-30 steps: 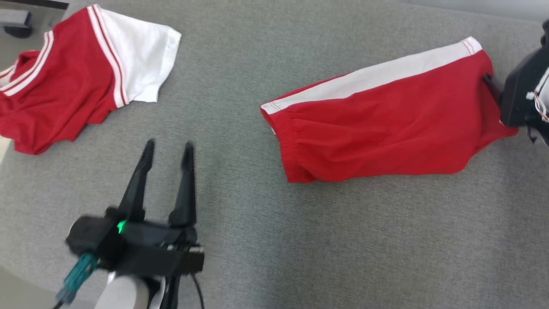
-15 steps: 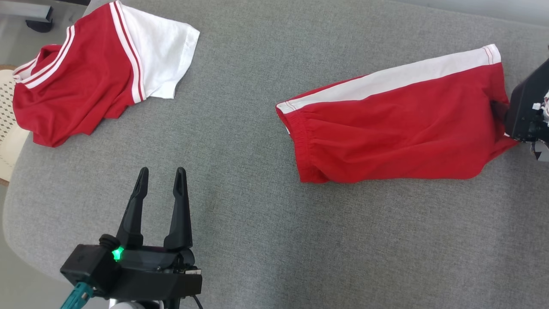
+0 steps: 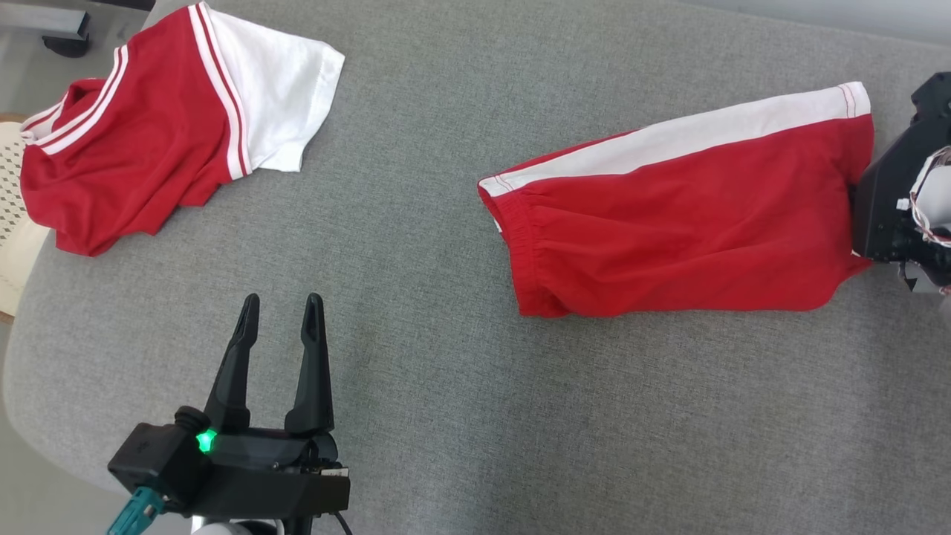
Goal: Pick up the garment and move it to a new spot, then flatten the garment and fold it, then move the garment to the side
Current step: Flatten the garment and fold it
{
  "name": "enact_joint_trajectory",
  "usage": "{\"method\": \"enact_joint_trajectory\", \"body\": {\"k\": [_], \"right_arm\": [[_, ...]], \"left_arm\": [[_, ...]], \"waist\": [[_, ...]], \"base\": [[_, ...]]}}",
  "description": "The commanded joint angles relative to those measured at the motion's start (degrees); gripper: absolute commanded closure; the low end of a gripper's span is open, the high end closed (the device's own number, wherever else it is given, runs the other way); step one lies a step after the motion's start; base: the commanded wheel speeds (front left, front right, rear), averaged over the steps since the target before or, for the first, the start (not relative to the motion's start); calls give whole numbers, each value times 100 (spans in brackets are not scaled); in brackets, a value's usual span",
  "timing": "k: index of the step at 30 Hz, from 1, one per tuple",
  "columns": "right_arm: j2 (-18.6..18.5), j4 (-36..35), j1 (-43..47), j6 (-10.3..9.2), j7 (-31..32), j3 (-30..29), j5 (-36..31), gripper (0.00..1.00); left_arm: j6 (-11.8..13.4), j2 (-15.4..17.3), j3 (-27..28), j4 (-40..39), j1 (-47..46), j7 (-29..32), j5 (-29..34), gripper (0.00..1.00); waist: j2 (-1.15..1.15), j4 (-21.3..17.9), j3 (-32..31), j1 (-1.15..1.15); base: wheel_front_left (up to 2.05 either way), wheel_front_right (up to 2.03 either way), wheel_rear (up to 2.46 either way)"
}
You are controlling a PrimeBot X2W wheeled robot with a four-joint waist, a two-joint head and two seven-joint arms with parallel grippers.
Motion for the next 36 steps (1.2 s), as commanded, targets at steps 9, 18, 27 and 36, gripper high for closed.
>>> {"method": "enact_joint_trajectory", "body": {"k": [9, 18, 27, 36], "right_arm": [[206, 208, 726, -21, -379, -390, -540, 52], [196, 5, 636, -20, -885, -1006, -1087, 0], [562, -649, 549, -15, -850, -1469, -1542, 0], [963, -330, 712, 7, -3, -1675, -1670, 0]], "left_arm": [[-76, -19, 33, 73, 103, -20, 81, 0], [-92, -23, -10, 95, 32, -20, 101, 0], [-112, -27, 1, 107, 43, -20, 36, 0], [-121, -28, -166, 165, -80, -20, -69, 0]], "waist": [[1, -134, -122, 1], [1, -189, -131, 1], [1, -200, -116, 1], [1, -54, -32, 1]], "base": [[0, 0, 0], [0, 0, 0], [0, 0, 0], [0, 0, 0]]}}
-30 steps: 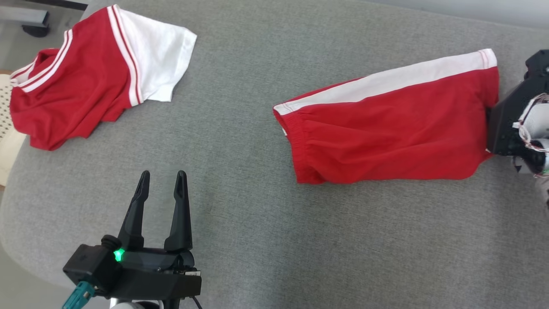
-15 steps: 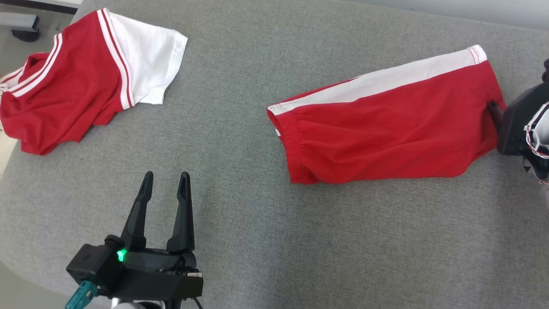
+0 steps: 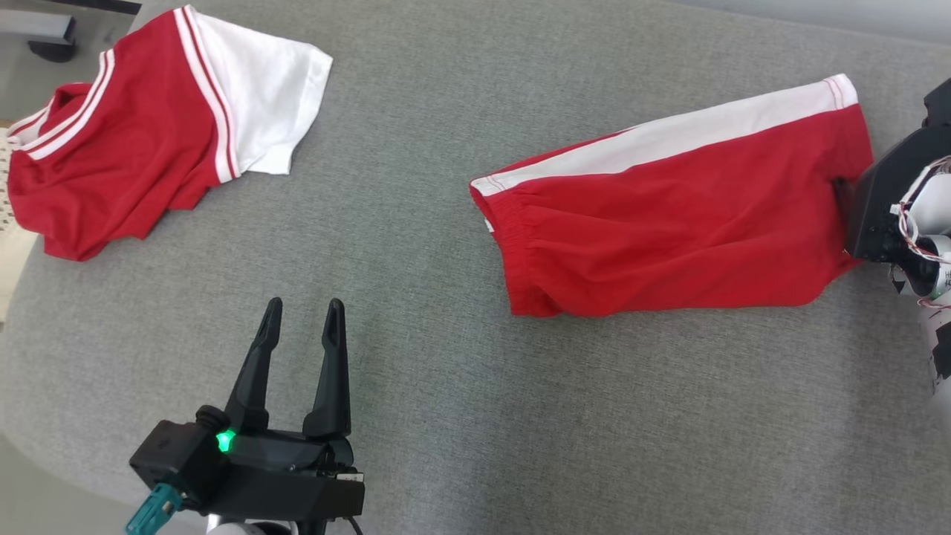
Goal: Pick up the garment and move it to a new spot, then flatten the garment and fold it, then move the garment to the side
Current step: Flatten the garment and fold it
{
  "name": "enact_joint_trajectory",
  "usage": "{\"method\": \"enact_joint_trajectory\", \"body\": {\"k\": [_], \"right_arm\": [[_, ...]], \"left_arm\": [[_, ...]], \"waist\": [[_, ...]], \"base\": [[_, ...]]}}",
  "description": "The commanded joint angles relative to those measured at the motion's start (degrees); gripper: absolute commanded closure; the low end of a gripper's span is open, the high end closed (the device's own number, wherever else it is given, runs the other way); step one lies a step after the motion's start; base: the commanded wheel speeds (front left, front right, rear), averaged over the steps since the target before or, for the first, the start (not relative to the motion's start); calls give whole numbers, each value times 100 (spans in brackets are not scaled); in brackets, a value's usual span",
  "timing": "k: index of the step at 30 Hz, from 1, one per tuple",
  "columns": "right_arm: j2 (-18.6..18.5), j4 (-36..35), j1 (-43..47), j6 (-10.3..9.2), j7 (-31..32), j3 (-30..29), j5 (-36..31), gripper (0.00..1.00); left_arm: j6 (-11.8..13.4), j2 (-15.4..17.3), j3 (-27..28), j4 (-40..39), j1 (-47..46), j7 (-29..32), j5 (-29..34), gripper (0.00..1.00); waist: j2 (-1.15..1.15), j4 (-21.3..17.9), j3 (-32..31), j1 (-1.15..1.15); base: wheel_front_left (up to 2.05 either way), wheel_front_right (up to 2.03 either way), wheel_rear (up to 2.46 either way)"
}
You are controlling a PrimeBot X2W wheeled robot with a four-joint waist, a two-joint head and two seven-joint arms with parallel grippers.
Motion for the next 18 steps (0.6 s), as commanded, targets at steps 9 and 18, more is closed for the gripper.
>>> {"method": "enact_joint_trajectory", "body": {"k": [9, 18], "right_arm": [[230, 171, 450, 37, 386, -17, 20, 100], [128, -48, 537, 22, 86, -446, -139, 100]], "left_arm": [[-2, -7, -50, 63, -10, -20, -125, 0], [11, -5, -73, 125, 68, -20, -107, 0]], "waist": [[0, 116, -38, 0], [0, 98, -259, 0]], "base": [[0, 0, 0], [0, 0, 0]]}}
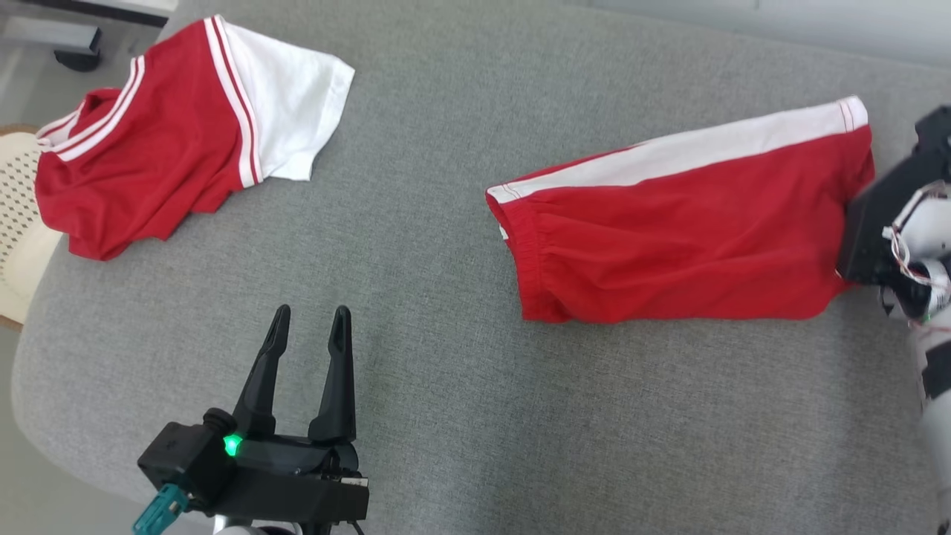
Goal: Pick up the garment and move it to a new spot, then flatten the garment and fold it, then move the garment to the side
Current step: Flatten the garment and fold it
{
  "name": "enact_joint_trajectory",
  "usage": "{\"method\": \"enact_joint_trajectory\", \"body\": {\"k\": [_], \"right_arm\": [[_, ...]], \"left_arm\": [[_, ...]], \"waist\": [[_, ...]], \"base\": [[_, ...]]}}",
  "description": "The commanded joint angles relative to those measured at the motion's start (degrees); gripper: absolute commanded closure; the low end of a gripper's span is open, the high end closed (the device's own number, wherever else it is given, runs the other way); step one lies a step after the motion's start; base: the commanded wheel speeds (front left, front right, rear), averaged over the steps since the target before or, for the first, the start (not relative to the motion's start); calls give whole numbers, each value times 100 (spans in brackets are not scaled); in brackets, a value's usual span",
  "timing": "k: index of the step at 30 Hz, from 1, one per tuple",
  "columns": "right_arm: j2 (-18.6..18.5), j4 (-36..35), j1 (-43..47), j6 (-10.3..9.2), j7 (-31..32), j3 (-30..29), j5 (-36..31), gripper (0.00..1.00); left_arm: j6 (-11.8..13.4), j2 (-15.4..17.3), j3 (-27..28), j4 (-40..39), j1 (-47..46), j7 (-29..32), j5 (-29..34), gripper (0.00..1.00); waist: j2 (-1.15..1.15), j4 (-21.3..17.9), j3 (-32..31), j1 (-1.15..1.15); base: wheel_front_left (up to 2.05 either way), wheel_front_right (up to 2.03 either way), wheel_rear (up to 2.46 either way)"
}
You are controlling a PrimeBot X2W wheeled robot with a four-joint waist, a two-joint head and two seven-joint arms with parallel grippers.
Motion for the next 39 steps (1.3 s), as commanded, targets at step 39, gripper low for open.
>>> {"method": "enact_joint_trajectory", "body": {"k": [39], "right_arm": [[771, -2372, 1761, 5, 103, 358, -405, 100]], "left_arm": [[43, 154, -42, 358, 577, 36, -91, 0]], "waist": [[-1, -345, -1373, 0]], "base": [[0, 0, 0]]}}
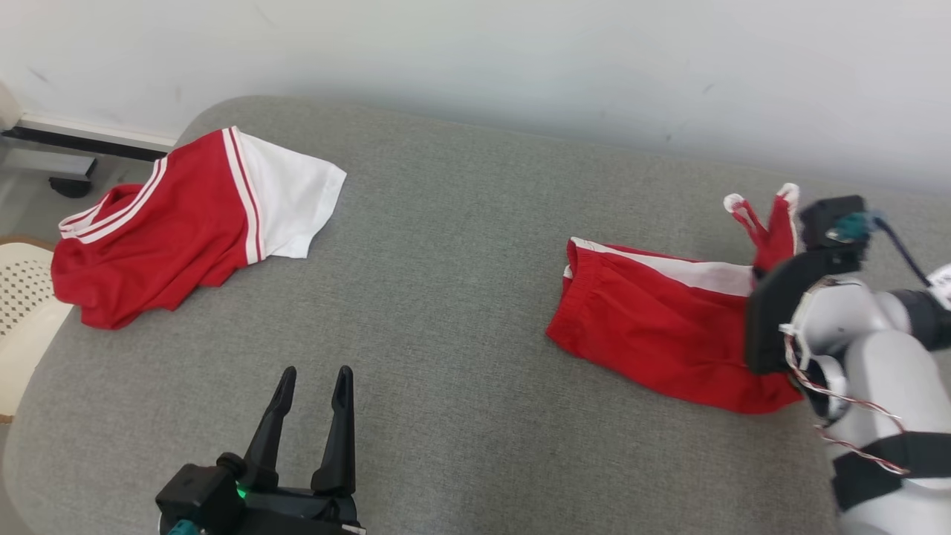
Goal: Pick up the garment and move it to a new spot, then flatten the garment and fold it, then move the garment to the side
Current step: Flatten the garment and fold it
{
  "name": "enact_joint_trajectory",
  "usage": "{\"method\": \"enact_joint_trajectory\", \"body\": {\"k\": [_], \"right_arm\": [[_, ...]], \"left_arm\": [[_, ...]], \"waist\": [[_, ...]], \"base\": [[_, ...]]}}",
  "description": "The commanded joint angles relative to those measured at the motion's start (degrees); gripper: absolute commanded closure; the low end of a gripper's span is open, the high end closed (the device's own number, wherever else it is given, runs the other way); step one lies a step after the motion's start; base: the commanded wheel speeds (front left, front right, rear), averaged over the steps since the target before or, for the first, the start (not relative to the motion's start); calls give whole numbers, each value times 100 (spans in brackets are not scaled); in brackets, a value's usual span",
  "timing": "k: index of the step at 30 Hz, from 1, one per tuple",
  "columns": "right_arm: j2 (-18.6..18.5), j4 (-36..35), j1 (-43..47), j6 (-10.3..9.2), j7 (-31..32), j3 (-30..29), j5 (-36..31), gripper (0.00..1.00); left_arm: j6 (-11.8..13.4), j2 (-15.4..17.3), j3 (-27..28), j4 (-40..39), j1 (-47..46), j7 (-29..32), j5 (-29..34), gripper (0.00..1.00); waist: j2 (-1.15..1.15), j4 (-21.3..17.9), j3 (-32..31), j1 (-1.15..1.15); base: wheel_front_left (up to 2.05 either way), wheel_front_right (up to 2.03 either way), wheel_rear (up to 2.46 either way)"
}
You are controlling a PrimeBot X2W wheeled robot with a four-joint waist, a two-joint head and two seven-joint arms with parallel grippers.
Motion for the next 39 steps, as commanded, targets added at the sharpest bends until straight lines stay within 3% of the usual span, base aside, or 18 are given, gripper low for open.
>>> {"method": "enact_joint_trajectory", "body": {"k": [1, 11, 20, 22, 23, 24, 33, 39], "right_arm": [[53, 35, -62, 3, 11, 53, 25, 100], [674, 1303, -830, 3, -201, 369, -44, 100], [834, 2434, -1365, 3, -620, 413, -142, 100], [843, 2590, -1435, 3, -671, 534, 20, 81], [844, 2646, -1471, 3, -723, 633, 117, 62], [844, 2681, -1496, 3, -777, 721, 233, 0], [834, 2581, -1732, 3, -1132, 1273, 1206, 0], [300, 2198, -1540, 3, -1551, 1047, 1150, 0]], "left_arm": [[17, 27, 1, 0, 100, 11, -32, 0], [0, -26, -200, 79, 14, -4, -123, 0], [22, -84, -318, 182, -74, -39, -192, 0], [24, -94, -328, 191, -86, -44, -205, 0], [27, -98, -325, 200, -92, -47, -207, 0], [28, -99, -314, 208, -100, -49, -199, 0], [57, -93, -196, 195, -105, -46, -115, 0], [67, -65, -139, 143, 32, -47, -98, 0]], "waist": [[0, 30, -22, 1], [0, 426, 61, 1], [0, 806, 207, 1], [0, 834, 213, 1], [0, 840, 214, 1], [0, 837, 213, 1], [0, 585, 20, 1], [0, 379, -203, 1]], "base": [[0, 0, 0], [0, 0, 0], [0, 0, 0], [0, 0, 0], [0, 0, 0], [0, 0, 0], [0, 0, 0], [0, 0, 0]]}}
